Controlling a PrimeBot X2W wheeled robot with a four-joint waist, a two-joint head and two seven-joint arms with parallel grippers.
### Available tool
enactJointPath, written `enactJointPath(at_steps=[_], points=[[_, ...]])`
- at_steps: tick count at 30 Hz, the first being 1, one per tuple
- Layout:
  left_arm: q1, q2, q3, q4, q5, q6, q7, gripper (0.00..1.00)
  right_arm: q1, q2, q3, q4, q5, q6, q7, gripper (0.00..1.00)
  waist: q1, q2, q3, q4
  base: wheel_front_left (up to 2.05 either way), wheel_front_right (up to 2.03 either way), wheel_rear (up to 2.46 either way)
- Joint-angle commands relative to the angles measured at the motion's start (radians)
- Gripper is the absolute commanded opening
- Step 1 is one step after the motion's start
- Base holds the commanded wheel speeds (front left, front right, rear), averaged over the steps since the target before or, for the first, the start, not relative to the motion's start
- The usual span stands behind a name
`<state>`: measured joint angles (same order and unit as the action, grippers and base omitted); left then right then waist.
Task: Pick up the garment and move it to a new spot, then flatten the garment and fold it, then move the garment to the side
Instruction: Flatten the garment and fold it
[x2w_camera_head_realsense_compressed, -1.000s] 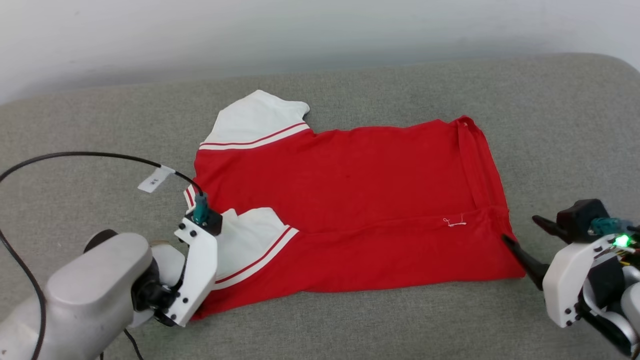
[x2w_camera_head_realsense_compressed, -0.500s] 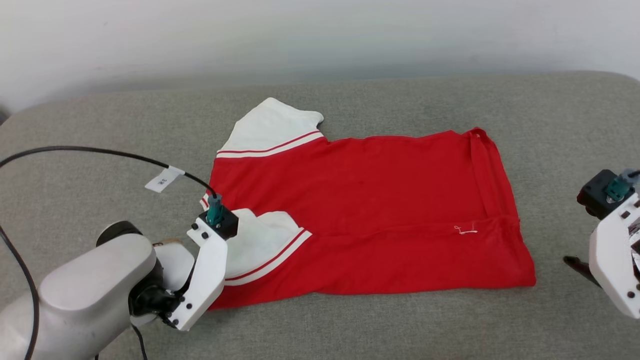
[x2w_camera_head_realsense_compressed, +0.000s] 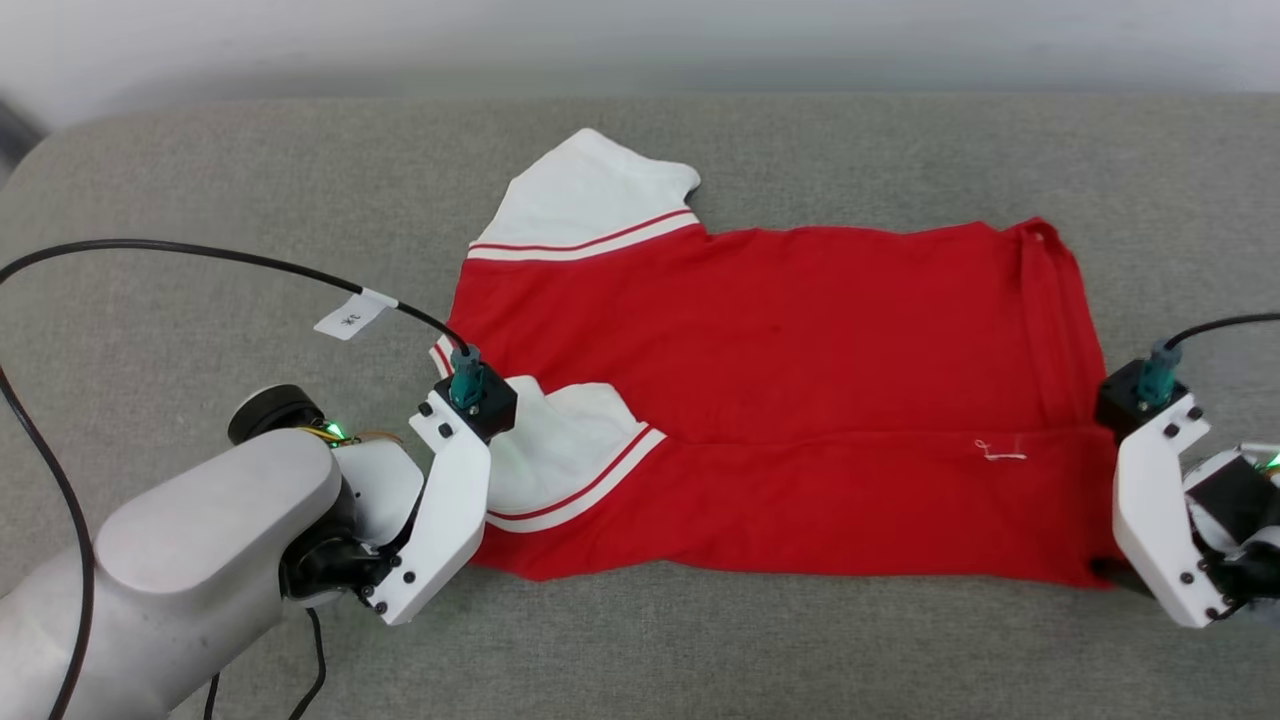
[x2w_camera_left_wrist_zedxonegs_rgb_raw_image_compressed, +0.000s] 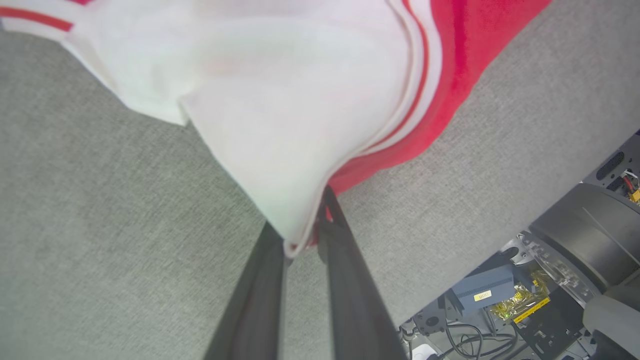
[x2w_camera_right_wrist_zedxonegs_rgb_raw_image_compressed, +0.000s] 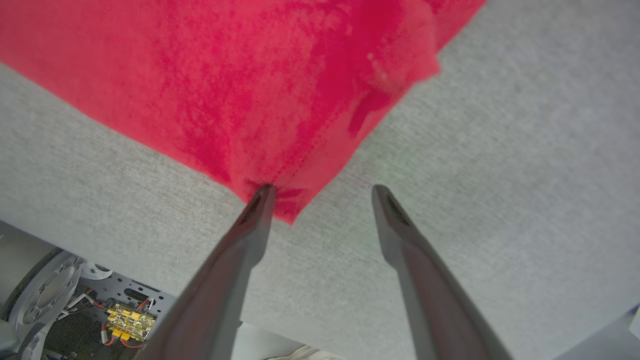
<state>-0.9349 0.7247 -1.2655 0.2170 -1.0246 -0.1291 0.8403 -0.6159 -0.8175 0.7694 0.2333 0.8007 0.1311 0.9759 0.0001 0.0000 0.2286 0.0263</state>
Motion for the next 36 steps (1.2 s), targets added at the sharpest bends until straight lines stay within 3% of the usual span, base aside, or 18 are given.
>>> enactJointPath(at_steps=[1,8,9,10,11,15,22,31,36], points=[[-0.013,-0.004,-0.005,-0.004,0.005,0.0,-0.009,0.0,0.008,0.017,0.011,0.021,-0.002,-0.001,-0.009,1.0,-0.0001,0.0,0.021,0.016,0.0,0.0,0.0],[-0.012,-0.002,-0.009,0.006,0.006,0.0,-0.032,0.0,0.074,0.085,0.071,0.099,0.048,-0.001,-0.069,1.0,-0.0001,0.0,0.047,0.025,0.0,0.0,0.0],[-0.008,0.002,-0.01,0.009,0.002,0.0,-0.032,0.0,0.073,0.089,0.078,0.095,0.055,-0.001,-0.079,0.87,-0.0001,0.0,0.048,0.022,0.0,0.0,0.0],[-0.002,0.005,-0.01,0.013,-0.001,0.0,-0.035,0.0,0.066,0.087,0.085,0.087,0.058,-0.001,-0.091,0.27,-0.0001,0.0,0.046,0.018,0.0,0.0,0.0],[0.005,0.007,-0.011,0.017,-0.005,0.0,-0.037,0.0,0.058,0.084,0.09,0.082,0.061,-0.001,-0.103,0.0,-0.0001,0.0,0.042,0.014,0.0,0.0,0.0],[0.032,0.012,-0.012,0.033,-0.021,0.0,-0.051,0.0,0.033,0.055,0.08,0.052,0.08,-0.001,-0.181,0.0,-0.0001,0.0,0.005,0.001,0.0,0.0,0.0],[0.079,0.047,-0.012,0.027,-0.071,0.0,-0.073,0.0,0.05,-0.053,0.088,-0.032,0.107,-0.001,-0.274,0.0,-0.0001,0.0,-0.078,-0.013,0.0,0.0,0.0],[0.167,0.114,-0.007,-0.045,-0.123,0.014,-0.083,0.0,0.157,-0.174,0.071,-0.133,0.183,-0.001,-0.309,0.0,-0.0001,0.0,-0.135,-0.021,0.0,0.0,0.0],[0.231,0.126,-0.008,-0.091,-0.135,0.04,-0.092,0.0,0.248,-0.188,0.071,-0.126,0.201,-0.001,-0.31,0.0,-0.0001,0.0,-0.132,-0.021,0.0,0.0,0.0]])
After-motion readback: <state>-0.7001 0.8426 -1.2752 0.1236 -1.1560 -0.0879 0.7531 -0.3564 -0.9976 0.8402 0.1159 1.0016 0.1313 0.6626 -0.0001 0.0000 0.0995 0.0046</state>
